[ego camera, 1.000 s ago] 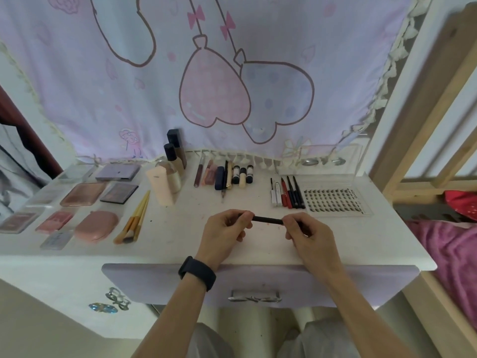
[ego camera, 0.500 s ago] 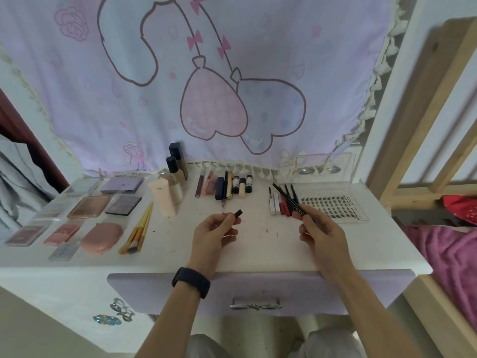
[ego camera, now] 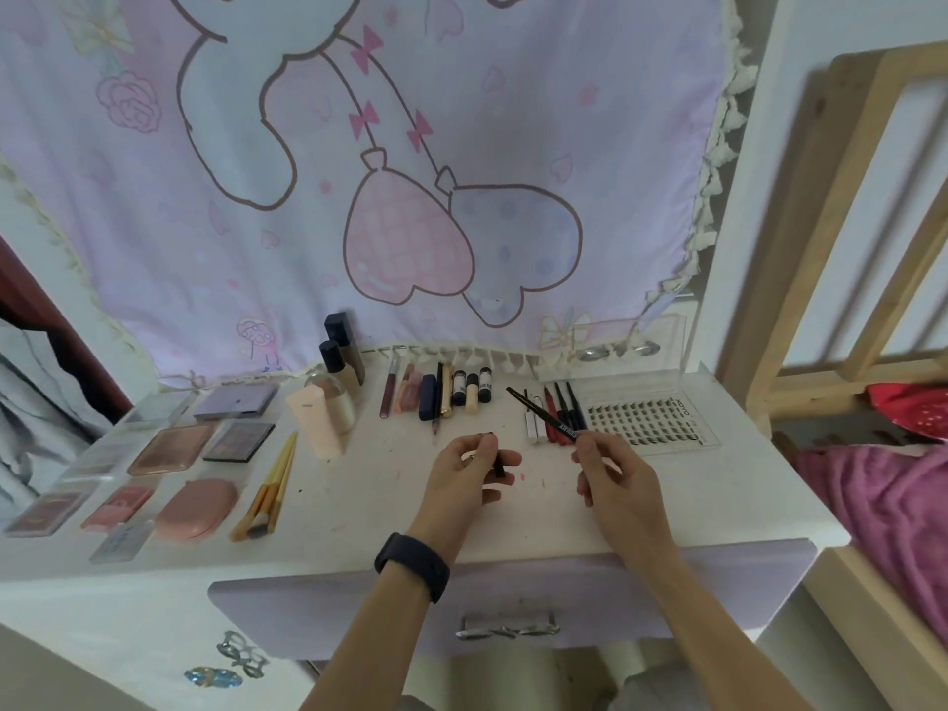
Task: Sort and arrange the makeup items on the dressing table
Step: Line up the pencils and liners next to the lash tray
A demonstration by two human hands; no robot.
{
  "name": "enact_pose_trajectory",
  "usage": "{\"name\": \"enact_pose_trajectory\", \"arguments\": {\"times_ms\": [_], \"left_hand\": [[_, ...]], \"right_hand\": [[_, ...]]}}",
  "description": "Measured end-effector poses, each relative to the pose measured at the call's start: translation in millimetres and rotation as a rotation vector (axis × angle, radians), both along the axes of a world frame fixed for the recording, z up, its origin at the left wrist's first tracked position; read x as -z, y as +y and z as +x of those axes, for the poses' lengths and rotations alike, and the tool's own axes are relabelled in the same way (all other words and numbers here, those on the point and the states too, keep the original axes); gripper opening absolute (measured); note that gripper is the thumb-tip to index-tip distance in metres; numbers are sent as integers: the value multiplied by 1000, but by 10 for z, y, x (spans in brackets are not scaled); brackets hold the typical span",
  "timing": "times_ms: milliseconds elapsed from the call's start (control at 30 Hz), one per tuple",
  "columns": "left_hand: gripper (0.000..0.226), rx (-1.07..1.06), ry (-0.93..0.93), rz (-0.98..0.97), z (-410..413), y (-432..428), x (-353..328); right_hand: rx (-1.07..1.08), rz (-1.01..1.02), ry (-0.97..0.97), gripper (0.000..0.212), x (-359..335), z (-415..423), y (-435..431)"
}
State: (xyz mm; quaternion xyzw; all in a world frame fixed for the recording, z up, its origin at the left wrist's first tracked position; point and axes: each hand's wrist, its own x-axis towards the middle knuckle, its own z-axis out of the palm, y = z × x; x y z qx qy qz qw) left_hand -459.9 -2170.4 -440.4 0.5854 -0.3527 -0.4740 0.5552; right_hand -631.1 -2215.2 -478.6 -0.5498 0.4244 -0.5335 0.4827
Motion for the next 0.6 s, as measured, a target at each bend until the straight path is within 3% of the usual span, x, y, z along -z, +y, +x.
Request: {"name": "enact_pose_trajectory", "arguments": {"times_ms": [167, 333, 600], "left_hand": [[22, 33, -64, -70, -155, -85, -37], [8, 51, -102, -125, -277, -123, -64], [6, 33, -161, -89, -211, -110, -6]], "right_hand": [[16, 18, -79, 18, -15, -13, -38], [-29, 15, -98, 23, -40, 0, -10], [-87, -63, -5, 22, 17, 27, 28]]}}
